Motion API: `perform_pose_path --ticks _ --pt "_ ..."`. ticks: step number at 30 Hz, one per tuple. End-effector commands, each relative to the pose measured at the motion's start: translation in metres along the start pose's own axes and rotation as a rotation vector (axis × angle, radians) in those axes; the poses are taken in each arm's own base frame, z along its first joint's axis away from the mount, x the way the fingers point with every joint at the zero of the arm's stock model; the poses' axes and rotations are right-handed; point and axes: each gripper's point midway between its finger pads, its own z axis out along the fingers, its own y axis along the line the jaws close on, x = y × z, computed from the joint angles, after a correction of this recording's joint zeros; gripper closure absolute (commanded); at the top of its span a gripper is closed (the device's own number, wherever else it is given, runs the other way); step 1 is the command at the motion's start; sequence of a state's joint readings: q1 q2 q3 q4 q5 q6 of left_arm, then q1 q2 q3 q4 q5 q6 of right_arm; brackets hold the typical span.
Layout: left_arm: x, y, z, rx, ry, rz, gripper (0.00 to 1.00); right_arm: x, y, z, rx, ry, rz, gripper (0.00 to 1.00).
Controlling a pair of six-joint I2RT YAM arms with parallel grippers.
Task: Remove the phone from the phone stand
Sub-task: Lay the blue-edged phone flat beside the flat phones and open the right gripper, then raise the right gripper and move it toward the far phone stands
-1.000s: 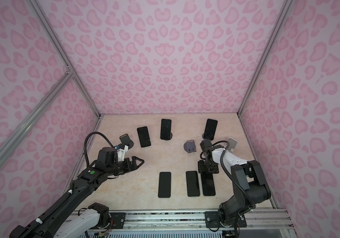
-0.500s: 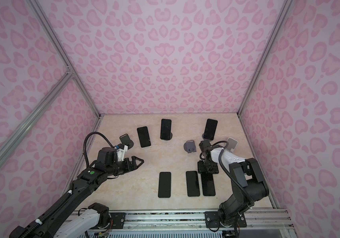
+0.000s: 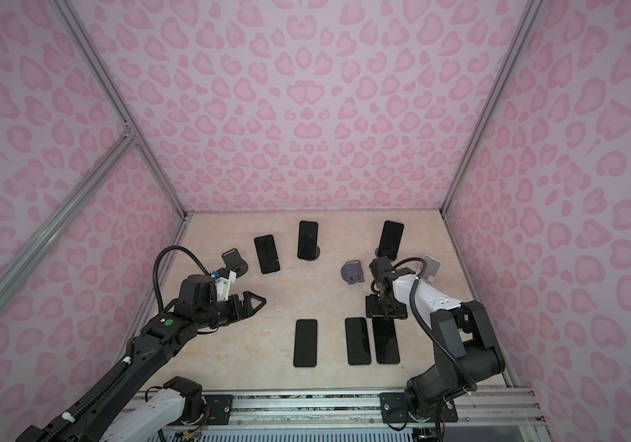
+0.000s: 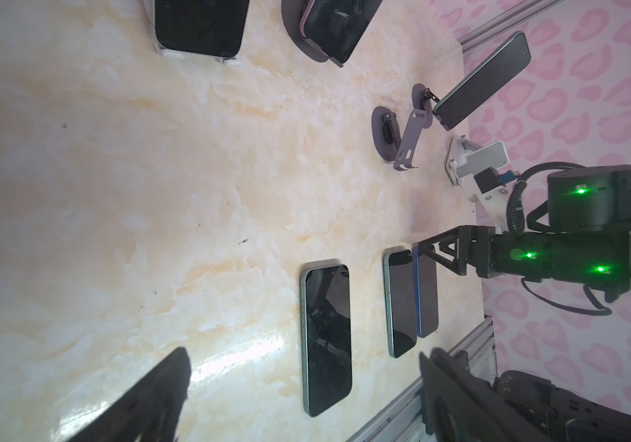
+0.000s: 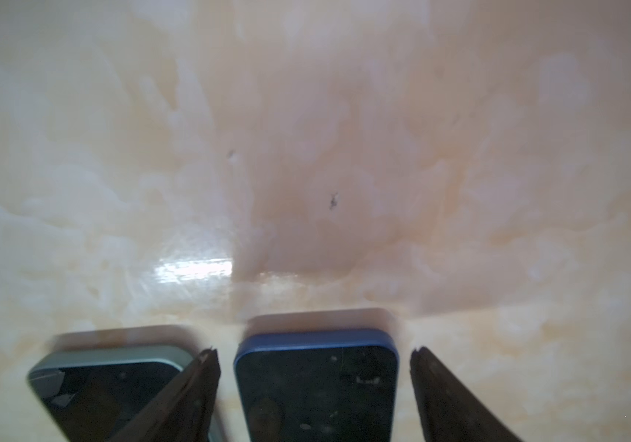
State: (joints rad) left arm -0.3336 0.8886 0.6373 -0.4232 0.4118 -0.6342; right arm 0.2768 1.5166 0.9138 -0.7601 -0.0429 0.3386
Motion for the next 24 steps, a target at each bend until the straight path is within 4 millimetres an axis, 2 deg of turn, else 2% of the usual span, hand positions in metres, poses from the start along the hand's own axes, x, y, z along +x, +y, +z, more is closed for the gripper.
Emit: perform_pose_path --ticks 1,5,9,13,17,21,24 --pt "-0.005 -0.005 -0.007 -0.005 -0.019 0.021 0.02 -0.015 0.005 -0.024 -0.023 -0.061 0.003 0.16" --pt "-0.009 -0.008 -0.017 -0.017 -0.041 0.029 0.02 -0.035 0.01 -0.063 -0.04 -0.164 -0.009 0.13" --pt "-0.008 -0.008 -0.031 -0.035 -0.069 0.027 0.02 -0.051 0.023 -0.101 -0.08 -0.307 -0.034 0.12" --pt "-0.006 -0.001 -0.041 -0.062 -0.109 0.007 0.02 -0.072 0.04 -0.127 -0.167 -0.47 -0.061 0.05" --pt "-0.007 0.007 -0.045 -0.089 -0.155 -0.04 0.02 -0.093 0.056 -0.119 -0.184 -0.453 -0.108 0.02" --pt "-0.014 0.012 -0.047 -0.12 -0.194 -0.084 0.02 -0.11 0.071 -0.092 -0.162 -0.375 -0.163 0.02" --pt "-0.023 0.024 -0.052 -0.19 -0.249 -0.146 0.02 -0.122 0.08 -0.069 -0.149 -0.349 -0.187 0.02"
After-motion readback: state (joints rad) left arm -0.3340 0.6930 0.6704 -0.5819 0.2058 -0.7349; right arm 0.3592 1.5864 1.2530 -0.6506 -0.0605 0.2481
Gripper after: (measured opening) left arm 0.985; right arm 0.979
